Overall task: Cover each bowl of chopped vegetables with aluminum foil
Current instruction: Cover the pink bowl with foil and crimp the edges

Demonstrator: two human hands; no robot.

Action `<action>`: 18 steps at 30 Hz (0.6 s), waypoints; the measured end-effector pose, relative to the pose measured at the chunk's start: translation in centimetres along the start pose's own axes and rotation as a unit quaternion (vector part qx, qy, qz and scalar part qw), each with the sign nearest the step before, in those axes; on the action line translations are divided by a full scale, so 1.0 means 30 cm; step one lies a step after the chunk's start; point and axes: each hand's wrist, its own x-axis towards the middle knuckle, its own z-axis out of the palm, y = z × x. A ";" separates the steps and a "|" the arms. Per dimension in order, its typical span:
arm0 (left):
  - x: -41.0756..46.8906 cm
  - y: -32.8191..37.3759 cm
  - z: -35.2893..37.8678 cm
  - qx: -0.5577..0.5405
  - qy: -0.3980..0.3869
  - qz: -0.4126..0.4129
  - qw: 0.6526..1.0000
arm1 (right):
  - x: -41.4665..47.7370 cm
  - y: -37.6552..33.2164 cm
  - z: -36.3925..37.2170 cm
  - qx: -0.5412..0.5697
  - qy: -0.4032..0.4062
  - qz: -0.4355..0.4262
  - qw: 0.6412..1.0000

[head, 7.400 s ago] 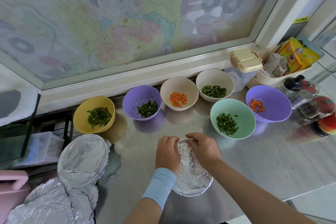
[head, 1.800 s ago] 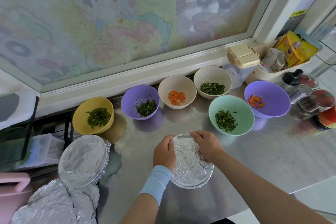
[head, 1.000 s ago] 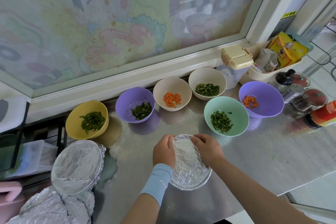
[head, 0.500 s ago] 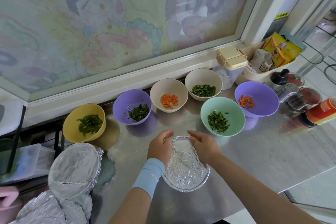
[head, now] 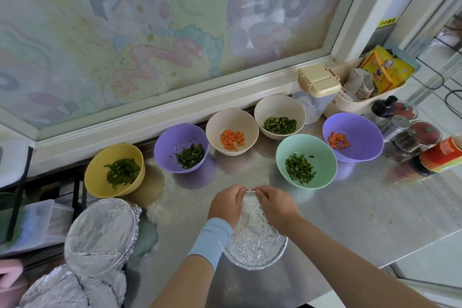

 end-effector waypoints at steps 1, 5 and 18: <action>-0.007 -0.008 0.001 0.001 0.008 0.007 1.000 | -0.004 0.005 0.006 -0.039 0.025 -0.051 0.998; -0.059 -0.035 0.010 0.019 0.057 0.058 0.997 | -0.027 0.030 0.042 -0.170 0.106 -0.231 0.952; -0.117 -0.021 0.004 0.026 0.074 0.039 0.996 | -0.054 -0.007 0.065 -0.236 0.043 -0.173 0.955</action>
